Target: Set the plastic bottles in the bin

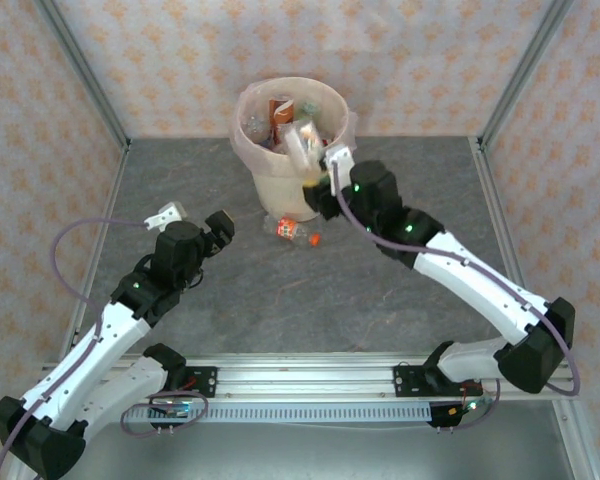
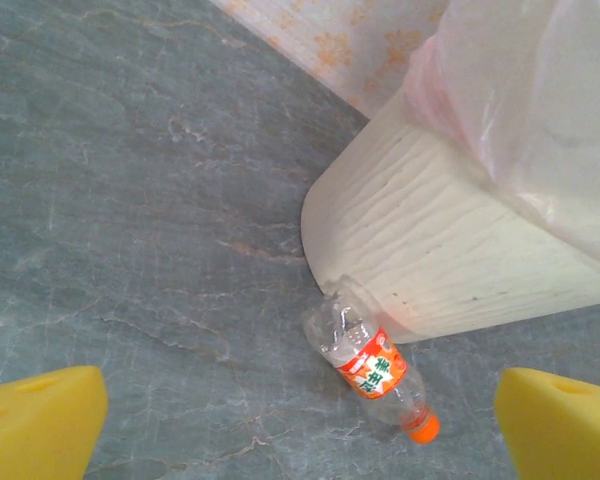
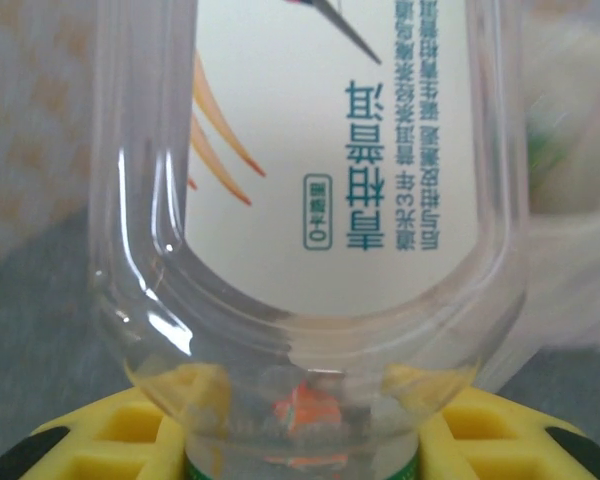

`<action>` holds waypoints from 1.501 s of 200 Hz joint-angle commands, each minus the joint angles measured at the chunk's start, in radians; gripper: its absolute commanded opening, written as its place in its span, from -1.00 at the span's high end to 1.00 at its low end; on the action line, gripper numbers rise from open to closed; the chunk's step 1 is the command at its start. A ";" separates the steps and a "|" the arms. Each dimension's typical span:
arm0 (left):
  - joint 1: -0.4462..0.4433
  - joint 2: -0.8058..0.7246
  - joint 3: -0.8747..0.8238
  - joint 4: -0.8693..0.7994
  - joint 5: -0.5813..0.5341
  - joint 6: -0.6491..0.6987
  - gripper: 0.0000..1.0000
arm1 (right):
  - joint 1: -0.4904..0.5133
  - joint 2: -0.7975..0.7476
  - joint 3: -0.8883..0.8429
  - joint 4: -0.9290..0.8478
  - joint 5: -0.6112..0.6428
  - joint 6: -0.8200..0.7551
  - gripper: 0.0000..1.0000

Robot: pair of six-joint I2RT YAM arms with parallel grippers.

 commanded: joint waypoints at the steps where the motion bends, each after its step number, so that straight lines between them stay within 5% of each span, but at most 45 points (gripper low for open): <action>1: 0.008 0.016 0.035 -0.056 -0.045 -0.022 -1.00 | -0.026 0.083 0.143 -0.051 0.054 0.045 0.28; 107: 0.010 0.011 0.035 -0.053 0.086 0.057 -1.00 | -0.178 0.655 0.993 -0.542 0.159 -0.157 0.21; 173: 0.009 0.022 0.052 -0.099 0.069 0.068 -1.00 | -0.183 0.837 1.289 -0.616 0.274 -0.137 -0.58; 236: 0.009 0.054 0.055 -0.086 0.076 0.070 -1.00 | -0.183 0.613 1.112 -0.586 0.198 -0.061 -0.70; 300: 0.011 0.124 0.048 -0.009 0.143 0.045 -1.00 | -0.181 0.142 0.306 -0.156 -0.178 0.081 -0.83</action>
